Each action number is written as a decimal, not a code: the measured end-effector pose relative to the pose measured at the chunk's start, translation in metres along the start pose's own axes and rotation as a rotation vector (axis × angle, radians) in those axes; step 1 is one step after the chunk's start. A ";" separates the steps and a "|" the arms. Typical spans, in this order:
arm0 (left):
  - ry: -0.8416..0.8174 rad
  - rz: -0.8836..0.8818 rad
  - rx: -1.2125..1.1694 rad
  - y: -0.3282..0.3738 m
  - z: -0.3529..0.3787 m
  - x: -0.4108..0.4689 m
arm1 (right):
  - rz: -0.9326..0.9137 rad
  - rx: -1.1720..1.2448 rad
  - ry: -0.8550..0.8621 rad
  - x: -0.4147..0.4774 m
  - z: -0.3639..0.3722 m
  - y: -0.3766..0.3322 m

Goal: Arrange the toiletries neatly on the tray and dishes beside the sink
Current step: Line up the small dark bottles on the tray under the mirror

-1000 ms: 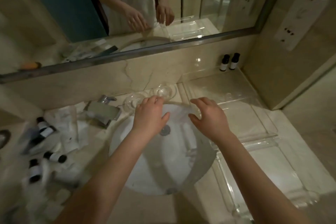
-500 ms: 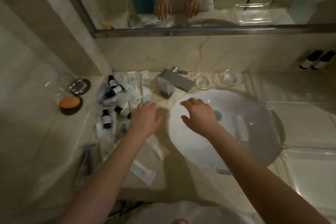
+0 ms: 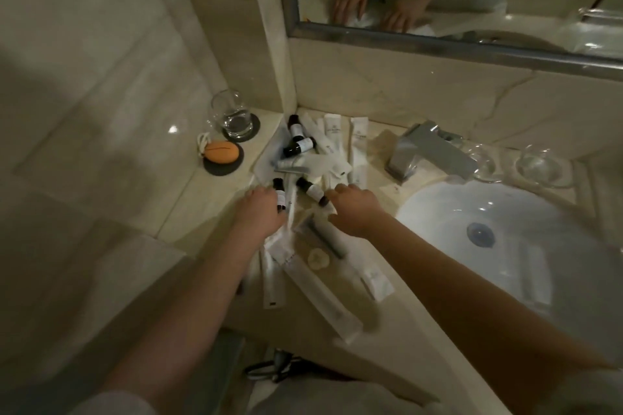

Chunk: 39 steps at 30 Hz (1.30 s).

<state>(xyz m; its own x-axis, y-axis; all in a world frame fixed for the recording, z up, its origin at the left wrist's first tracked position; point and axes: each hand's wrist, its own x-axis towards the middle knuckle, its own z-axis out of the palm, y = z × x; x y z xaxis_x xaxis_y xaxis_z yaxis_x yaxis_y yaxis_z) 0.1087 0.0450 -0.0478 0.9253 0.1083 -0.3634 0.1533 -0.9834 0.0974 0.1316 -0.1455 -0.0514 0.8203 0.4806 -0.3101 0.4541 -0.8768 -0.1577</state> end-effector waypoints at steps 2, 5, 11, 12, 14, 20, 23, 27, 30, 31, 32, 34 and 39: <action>-0.003 -0.029 -0.034 -0.001 -0.004 0.013 | 0.001 -0.028 -0.022 0.020 -0.001 -0.006; -0.018 -0.070 -0.052 0.004 -0.005 0.027 | 0.030 -0.016 -0.082 0.044 0.002 -0.016; -0.057 -0.107 -0.125 0.005 0.003 0.050 | 0.099 0.000 0.017 0.072 0.012 -0.030; -0.074 -0.123 -0.144 0.005 0.003 0.053 | 0.098 0.022 0.009 0.075 0.014 -0.030; -0.094 -0.159 -0.180 0.005 0.003 0.058 | 0.096 0.070 -0.002 0.078 0.017 -0.028; -0.074 -0.197 -0.277 0.005 0.002 0.056 | 0.108 0.188 0.112 0.072 0.018 -0.017; -0.025 -0.169 -0.374 0.005 -0.002 0.048 | 0.120 0.300 0.187 0.059 0.016 -0.008; 0.092 -0.114 -0.441 0.011 -0.015 0.029 | 0.120 0.498 0.324 0.031 0.008 0.004; 0.209 -0.036 -0.410 0.024 -0.027 0.010 | 0.155 0.627 0.455 0.003 -0.002 0.016; 0.241 -0.009 -0.418 0.030 -0.031 0.004 | 0.172 0.657 0.486 -0.008 -0.006 0.020; 0.266 0.017 -0.440 0.038 -0.034 -0.002 | 0.187 0.688 0.515 -0.018 -0.010 0.024; 0.293 0.063 -0.480 0.055 -0.040 -0.013 | 0.212 0.750 0.578 -0.040 -0.018 0.033; 0.300 0.175 -0.510 0.116 -0.046 -0.039 | 0.331 0.868 0.672 -0.097 -0.025 0.067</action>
<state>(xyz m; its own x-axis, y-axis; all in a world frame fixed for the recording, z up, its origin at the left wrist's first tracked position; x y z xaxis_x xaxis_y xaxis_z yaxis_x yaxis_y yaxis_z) 0.1066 -0.0663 0.0204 0.9976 0.0611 -0.0325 0.0685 -0.8046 0.5898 0.0909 -0.2508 -0.0082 0.9933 -0.0951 0.0651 0.0023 -0.5484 -0.8362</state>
